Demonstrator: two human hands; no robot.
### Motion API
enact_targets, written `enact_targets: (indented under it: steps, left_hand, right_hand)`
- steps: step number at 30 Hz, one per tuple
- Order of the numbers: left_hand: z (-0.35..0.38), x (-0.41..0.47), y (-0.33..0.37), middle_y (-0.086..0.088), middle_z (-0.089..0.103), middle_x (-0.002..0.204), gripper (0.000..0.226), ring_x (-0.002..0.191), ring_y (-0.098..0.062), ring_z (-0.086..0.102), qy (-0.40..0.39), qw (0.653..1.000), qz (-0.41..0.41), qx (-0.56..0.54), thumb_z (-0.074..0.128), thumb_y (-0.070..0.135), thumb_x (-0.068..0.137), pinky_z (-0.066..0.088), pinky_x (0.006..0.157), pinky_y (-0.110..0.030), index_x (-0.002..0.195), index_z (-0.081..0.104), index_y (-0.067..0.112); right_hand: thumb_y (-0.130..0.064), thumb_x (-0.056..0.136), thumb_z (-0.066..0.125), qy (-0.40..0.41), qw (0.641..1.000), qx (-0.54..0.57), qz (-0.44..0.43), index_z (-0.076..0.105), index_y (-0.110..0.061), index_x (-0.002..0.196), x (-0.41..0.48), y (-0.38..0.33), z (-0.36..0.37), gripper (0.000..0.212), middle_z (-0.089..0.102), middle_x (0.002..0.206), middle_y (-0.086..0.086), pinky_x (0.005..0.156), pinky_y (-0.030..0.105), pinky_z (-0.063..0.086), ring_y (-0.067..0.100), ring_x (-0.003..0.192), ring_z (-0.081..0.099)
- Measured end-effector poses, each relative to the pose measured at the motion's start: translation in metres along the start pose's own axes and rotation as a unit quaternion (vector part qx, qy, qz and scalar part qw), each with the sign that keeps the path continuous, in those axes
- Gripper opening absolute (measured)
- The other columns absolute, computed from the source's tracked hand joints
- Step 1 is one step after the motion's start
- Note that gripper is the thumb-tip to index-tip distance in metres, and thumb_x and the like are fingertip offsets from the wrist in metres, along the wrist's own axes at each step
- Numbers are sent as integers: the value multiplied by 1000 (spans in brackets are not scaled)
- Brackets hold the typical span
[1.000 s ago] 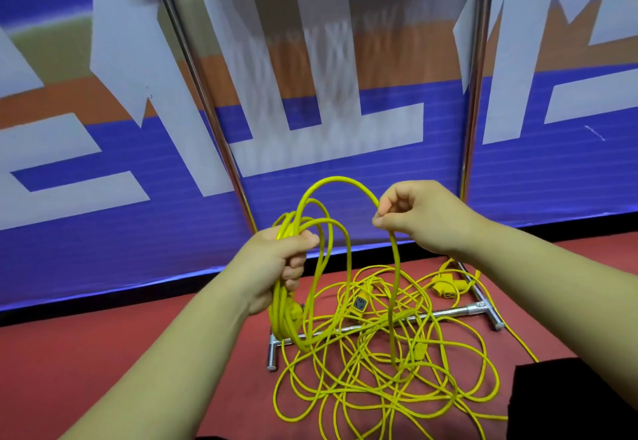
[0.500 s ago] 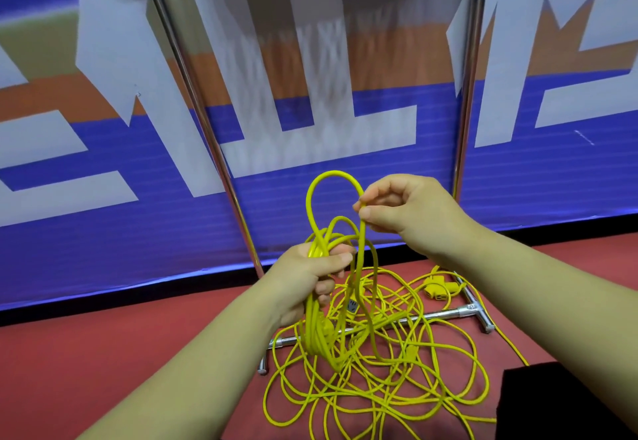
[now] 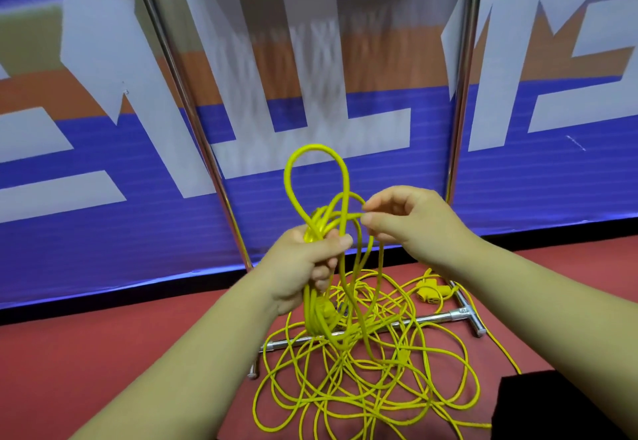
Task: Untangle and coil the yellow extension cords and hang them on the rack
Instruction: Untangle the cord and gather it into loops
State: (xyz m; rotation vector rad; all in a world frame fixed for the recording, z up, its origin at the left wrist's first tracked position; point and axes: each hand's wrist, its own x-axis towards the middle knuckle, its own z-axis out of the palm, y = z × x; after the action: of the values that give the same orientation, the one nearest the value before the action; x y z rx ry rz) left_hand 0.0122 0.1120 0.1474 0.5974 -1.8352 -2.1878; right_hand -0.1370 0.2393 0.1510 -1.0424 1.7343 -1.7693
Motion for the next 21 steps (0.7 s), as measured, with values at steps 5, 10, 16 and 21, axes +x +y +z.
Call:
enact_targets:
  steps: [5, 10, 16, 21]
  left_hand:
    - [-10, -9, 26, 1, 43, 55, 21, 35, -1, 31, -5, 994, 65, -86, 72, 16, 82, 27, 37, -15, 76, 52, 18]
    - [-15, -16, 39, 3, 43, 52, 15, 34, 0, 31, -9, 986, 104, -131, 66, 19, 81, 26, 37, -15, 85, 53, 13]
    - [-28, -24, 41, 4, 44, 53, 17, 34, 0, 31, 7, 985, 113, -131, 70, 18, 84, 27, 37, -15, 86, 54, 13]
    - [-45, -25, 37, 3, 48, 59, 16, 36, -1, 31, 75, 987, 70, -122, 67, 23, 82, 29, 36, -15, 78, 53, 18]
  right_hand:
    - [-8, 79, 81, -164, 977, -135, 37, 63, -12, 93, -5, 25, 3, 23, 73, 92, 11, 76, 39, 53, 21, 77, 67]
    - [-4, 82, 78, -232, 953, -193, 30, 52, -16, 88, -10, 39, 19, 28, 64, 79, -8, 68, 25, 50, 6, 68, 61]
    - [-4, 85, 74, -230, 955, -189, 5, 51, -20, 79, -9, 39, 34, 29, 66, 73, -8, 67, 22, 49, 10, 73, 69]
    - [-2, 89, 70, -175, 978, -111, 28, 51, -18, 83, -7, 30, 37, 25, 63, 77, 10, 65, 28, 48, 18, 76, 67]
